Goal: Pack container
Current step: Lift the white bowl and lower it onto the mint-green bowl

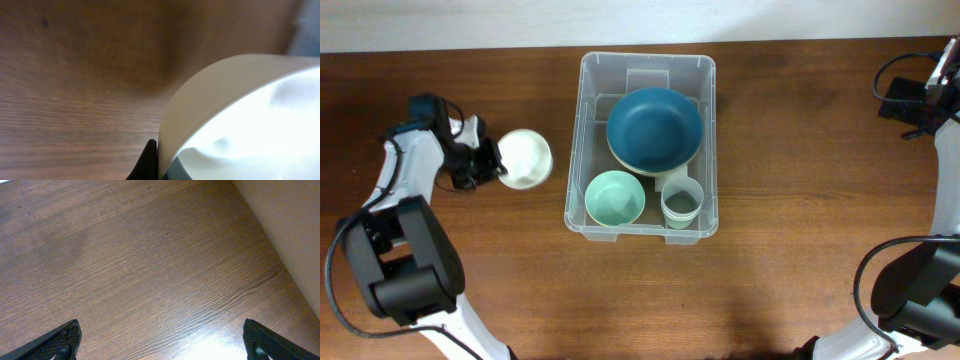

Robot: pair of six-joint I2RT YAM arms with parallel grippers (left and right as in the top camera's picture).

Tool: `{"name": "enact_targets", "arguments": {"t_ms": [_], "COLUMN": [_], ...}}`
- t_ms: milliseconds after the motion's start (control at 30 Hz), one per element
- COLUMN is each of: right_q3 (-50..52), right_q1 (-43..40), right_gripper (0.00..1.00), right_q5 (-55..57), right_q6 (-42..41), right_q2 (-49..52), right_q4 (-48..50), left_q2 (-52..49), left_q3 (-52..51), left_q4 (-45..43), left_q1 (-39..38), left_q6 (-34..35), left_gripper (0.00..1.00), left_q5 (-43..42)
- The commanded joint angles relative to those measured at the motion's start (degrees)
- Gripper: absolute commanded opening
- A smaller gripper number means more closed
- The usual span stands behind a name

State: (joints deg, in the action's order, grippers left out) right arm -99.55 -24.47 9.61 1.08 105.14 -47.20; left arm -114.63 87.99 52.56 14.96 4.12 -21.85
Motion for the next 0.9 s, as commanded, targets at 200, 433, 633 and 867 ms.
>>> {"name": "enact_targets", "arguments": {"t_ms": [200,433,633,867], "right_q3": [-0.9,-0.9,-0.9,-0.9], "right_q1": [-0.3,-0.3,-0.3,-0.3], "right_gripper": [0.99,0.99,0.99,0.99], "right_q5": [0.1,0.1,0.1,0.1], "right_q6": [-0.7,-0.7,-0.7,-0.7], "right_q2": [-1.4,-1.4,-1.4,-1.4], "right_q4": [0.0,0.0,0.0,0.0], "left_q2": [13.6,14.2,13.9,13.7], "left_q3": [7.2,6.8,6.4,2.9], "left_q4": [2.0,4.3,6.1,6.6], "left_q1": [-11.3,-24.0,-32.3,-36.2], "left_q6": [1.3,2.7,7.2,11.9], "left_gripper": [0.01,0.01,0.01,0.01], "left_q5": [0.9,5.4,16.5,20.2]}}
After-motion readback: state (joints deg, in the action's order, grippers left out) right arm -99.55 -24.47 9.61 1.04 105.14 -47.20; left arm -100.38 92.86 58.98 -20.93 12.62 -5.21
